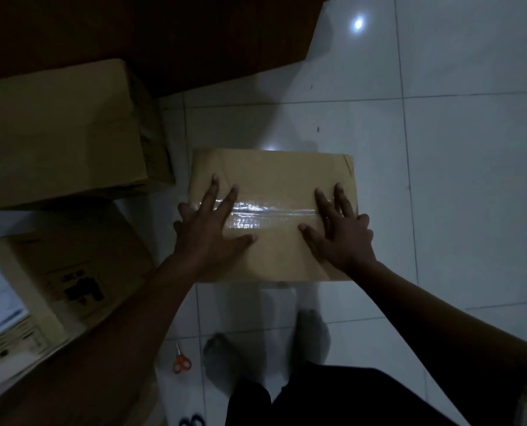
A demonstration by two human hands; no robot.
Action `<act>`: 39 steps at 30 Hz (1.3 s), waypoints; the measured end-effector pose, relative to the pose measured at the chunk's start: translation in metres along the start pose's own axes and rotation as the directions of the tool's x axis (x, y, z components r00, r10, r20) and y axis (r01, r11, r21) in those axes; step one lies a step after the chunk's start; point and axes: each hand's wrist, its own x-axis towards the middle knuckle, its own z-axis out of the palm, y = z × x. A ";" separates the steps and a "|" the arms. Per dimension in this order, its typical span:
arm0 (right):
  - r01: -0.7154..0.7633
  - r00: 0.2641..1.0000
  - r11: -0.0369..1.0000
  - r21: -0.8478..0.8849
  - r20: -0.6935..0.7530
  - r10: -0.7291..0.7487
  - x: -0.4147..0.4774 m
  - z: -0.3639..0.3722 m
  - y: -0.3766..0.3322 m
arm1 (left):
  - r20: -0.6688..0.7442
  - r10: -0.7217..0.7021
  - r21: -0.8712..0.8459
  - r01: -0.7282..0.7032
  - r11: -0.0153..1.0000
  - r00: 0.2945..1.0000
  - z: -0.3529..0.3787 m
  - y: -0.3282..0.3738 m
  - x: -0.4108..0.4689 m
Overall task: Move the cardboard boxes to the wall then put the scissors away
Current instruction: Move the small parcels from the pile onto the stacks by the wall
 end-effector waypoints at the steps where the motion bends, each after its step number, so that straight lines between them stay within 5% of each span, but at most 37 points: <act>1: -0.001 1.000 1.000 -0.008 0.012 0.001 -0.005 -0.004 -0.005 | -0.011 -0.019 -0.002 0.019 1.000 1.000 0.001 -0.001 -0.007; 12: 0.144 0.984 0.988 -0.060 -0.101 -0.149 -0.085 -0.102 -0.102 | -0.314 -0.091 -0.124 0.055 0.991 0.945 -0.109 0.005 -0.122; 29: 0.520 0.826 0.842 -0.145 -0.168 -0.539 -0.281 -0.288 -0.229 | -0.507 -0.399 -0.237 0.321 0.917 0.764 -0.308 0.072 -0.396; 39: 0.793 0.581 0.561 -0.236 0.017 -0.814 -0.426 -0.369 -0.277 | -0.586 -0.678 -0.498 0.463 0.733 0.444 -0.318 0.122 -0.590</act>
